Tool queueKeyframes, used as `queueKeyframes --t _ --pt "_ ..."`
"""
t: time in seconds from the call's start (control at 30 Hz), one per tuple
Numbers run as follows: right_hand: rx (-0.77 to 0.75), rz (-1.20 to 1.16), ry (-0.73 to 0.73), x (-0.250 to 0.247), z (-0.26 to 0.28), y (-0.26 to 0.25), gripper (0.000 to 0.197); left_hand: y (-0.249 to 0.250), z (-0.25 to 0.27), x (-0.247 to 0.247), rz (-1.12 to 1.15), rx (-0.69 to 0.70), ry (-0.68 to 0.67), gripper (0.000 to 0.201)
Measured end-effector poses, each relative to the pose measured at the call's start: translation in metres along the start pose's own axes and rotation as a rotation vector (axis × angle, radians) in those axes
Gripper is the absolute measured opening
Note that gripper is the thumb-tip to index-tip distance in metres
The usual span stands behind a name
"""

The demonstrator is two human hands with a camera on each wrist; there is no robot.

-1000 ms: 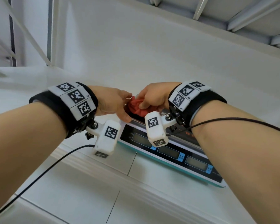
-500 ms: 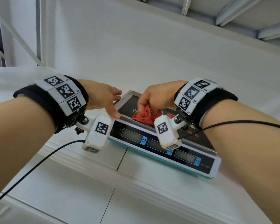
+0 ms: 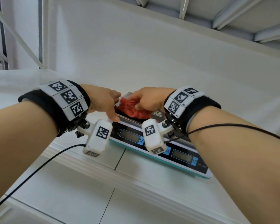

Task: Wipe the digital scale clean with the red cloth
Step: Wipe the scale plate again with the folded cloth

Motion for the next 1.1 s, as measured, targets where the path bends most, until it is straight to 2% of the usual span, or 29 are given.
queueKeyframes --t 0.1,0.17,0.2,0.27,0.3,0.43,0.57,0.73,0.8,0.87,0.93,0.97,1.1 --pt "-0.102 0.032 0.001 0.003 -0.001 -0.021 0.046 -0.001 -0.006 -0.001 -0.055 -0.005 0.005 0.115" --pt "-0.168 0.057 -0.004 0.005 0.001 -0.030 0.047 0.000 -0.012 -0.006 -0.090 0.002 0.028 0.101" --pt "-0.186 0.045 -0.011 0.005 0.003 -0.032 0.046 0.000 -0.013 -0.007 -0.124 0.010 0.036 0.106" --pt "-0.195 0.019 -0.021 0.004 0.007 -0.028 0.047 0.005 -0.008 -0.004 -0.229 0.010 0.039 0.134" --pt "-0.188 0.013 -0.027 0.003 0.009 -0.024 0.048 0.007 -0.003 -0.002 -0.274 -0.004 0.041 0.134" --pt "-0.105 -0.029 -0.090 -0.002 0.024 0.005 0.051 0.018 0.007 -0.002 -0.475 -0.025 0.116 0.107" --pt "0.012 0.031 -0.171 -0.003 0.041 0.040 0.043 0.031 0.011 0.010 -0.603 -0.001 0.080 0.084" --pt "0.130 0.036 -0.289 -0.003 0.068 0.065 0.026 0.046 0.009 0.037 -0.544 0.060 0.047 0.117" --pt "0.182 -0.015 -0.246 -0.013 0.074 0.076 0.024 0.055 0.009 0.048 -0.486 0.087 0.022 0.114" --pt "0.243 -0.136 -0.106 -0.027 0.069 0.090 0.029 0.062 0.010 0.056 -0.453 0.104 0.016 0.117" --pt "0.250 -0.101 0.033 -0.038 0.059 0.101 0.038 0.068 0.009 0.063 -0.437 0.125 0.015 0.122" --pt "0.248 -0.060 0.055 -0.036 0.054 0.103 0.038 0.071 0.009 0.066 -0.442 0.138 0.023 0.121" --pt "0.151 -0.003 -0.031 -0.008 0.047 0.088 0.041 0.077 0.004 0.079 -0.515 0.167 0.038 0.108"
Point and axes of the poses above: each hand's wrist, its own z-axis away from the middle knuckle, its own x-axis out of the palm, y = z × x, the point moved 10 cm from there along -z, towards the middle knuckle, and after that the axes turned 4 degrees about z, right-handed, at the moved point
